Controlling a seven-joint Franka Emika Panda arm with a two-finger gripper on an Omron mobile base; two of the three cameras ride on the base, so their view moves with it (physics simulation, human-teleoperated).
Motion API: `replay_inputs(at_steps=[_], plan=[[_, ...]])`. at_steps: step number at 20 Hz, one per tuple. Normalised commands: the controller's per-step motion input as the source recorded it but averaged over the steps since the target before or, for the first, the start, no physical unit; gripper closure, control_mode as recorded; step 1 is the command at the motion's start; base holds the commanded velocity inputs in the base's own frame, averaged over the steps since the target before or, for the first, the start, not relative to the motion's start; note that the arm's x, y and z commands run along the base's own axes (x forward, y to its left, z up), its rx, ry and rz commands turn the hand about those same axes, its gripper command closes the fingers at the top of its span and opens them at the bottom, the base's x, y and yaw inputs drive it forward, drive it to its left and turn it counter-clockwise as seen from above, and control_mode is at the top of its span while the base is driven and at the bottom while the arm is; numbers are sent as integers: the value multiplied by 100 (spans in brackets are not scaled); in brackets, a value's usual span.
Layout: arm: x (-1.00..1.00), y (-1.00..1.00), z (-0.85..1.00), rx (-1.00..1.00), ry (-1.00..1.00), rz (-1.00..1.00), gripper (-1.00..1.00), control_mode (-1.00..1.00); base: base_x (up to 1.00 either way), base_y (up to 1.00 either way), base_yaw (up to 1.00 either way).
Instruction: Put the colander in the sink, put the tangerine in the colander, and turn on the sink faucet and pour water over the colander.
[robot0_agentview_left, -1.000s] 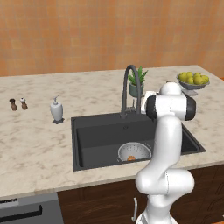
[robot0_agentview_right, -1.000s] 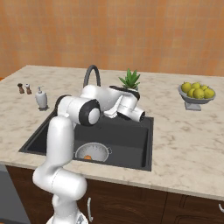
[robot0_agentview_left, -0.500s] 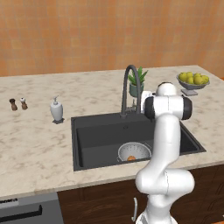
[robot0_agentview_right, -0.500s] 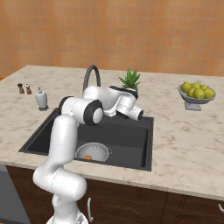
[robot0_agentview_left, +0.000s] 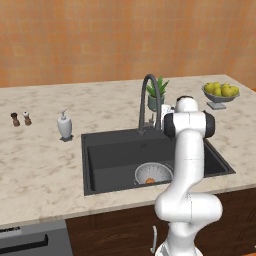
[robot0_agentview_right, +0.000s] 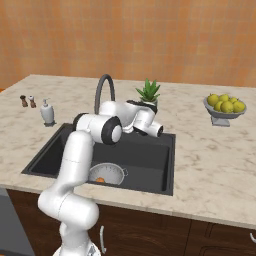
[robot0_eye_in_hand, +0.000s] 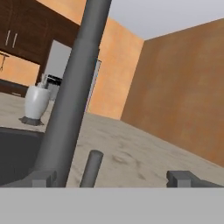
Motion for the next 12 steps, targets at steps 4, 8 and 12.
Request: replay_inputs(at_steps=[4, 8, 12], plan=[[34, 0, -14, 0, 5, 0, -100, -100, 0, 0, 0], [24, 0, -5, 0, 5, 0, -100, -100, 0, 0, 0], [8, 0, 0, 0, 3, 0, 100, -100, 0, 0, 0]])
